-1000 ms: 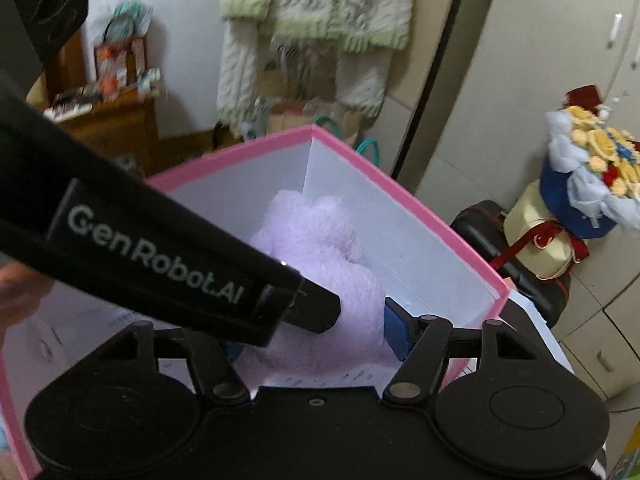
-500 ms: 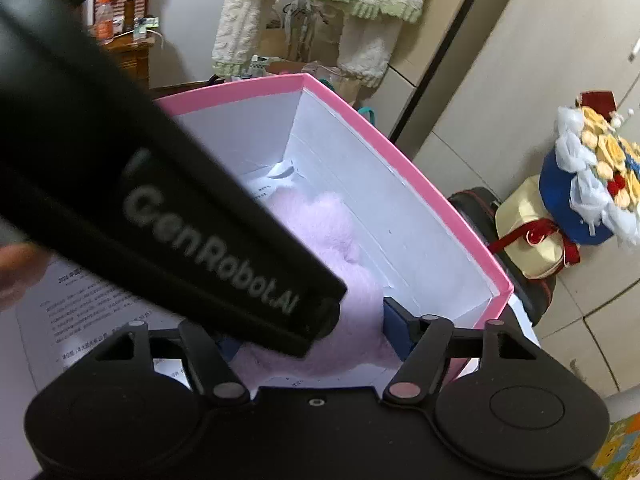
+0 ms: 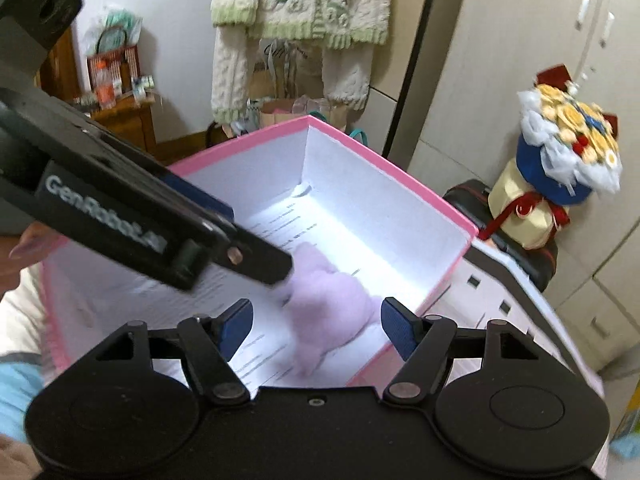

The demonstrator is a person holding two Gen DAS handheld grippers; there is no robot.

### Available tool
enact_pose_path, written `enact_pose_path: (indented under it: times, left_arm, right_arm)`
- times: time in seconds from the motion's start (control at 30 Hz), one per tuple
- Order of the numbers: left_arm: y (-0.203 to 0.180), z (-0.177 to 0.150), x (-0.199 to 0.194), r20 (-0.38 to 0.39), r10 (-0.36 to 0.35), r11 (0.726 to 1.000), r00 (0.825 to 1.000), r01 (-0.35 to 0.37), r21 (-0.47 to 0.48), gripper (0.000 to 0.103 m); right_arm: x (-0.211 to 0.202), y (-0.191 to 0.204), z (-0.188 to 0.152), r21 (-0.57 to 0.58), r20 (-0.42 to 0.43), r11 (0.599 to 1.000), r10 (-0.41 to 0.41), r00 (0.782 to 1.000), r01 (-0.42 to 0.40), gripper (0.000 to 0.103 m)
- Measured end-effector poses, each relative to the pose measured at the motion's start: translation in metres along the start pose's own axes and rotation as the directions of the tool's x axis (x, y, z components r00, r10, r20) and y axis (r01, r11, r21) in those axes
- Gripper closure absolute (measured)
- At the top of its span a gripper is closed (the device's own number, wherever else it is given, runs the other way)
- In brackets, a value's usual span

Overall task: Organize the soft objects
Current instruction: 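Withdraw the right tool from the box toward the floral scrunchie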

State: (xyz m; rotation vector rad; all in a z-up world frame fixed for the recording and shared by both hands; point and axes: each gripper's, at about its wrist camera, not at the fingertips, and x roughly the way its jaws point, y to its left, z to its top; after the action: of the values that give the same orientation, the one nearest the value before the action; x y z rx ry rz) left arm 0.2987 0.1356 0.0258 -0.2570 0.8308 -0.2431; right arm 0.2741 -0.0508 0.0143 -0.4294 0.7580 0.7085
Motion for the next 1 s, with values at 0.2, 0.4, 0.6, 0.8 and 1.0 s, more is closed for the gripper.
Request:
enact_pose_path:
  times: [0.2, 0.4, 0.6, 0.8, 1.0]
  left_arm:
    - [-0.020, -0.013, -0.046, 0.039, -0.002, 0.995, 0.999, -0.002, 0.104, 0.041]
    - [-0.041, -0.032, -0.084, 0.062, -0.025, 0.981, 0.998, 0.012, 0.193, 0.040]
    - [-0.062, -0.055, -0.119, 0.081, -0.059, 0.962, 0.995, 0.035, 0.270, 0.038]
    - [-0.087, -0.075, -0.144, 0.089, -0.104, 0.933, 0.991, 0.066, 0.353, 0.034]
    - [-0.106, -0.093, -0.150, 0.053, -0.156, 0.903, 0.986, 0.121, 0.411, 0.033]
  right_arm:
    - [-0.035, 0.005, -0.010, 0.052, 0.015, 0.999, -0.008, 1.000, 0.008, 0.028]
    - [-0.070, 0.015, -0.022, 0.067, 0.038, 0.998, -0.017, 0.999, 0.014, 0.028]
    - [-0.105, 0.028, -0.037, 0.061, 0.064, 0.997, -0.041, 0.997, 0.037, 0.028]
    - [-0.141, 0.035, -0.061, 0.077, 0.106, 0.996, -0.059, 0.993, 0.051, 0.028]
    - [-0.173, 0.033, -0.102, 0.129, 0.168, 0.988, -0.110, 0.980, 0.088, 0.027]
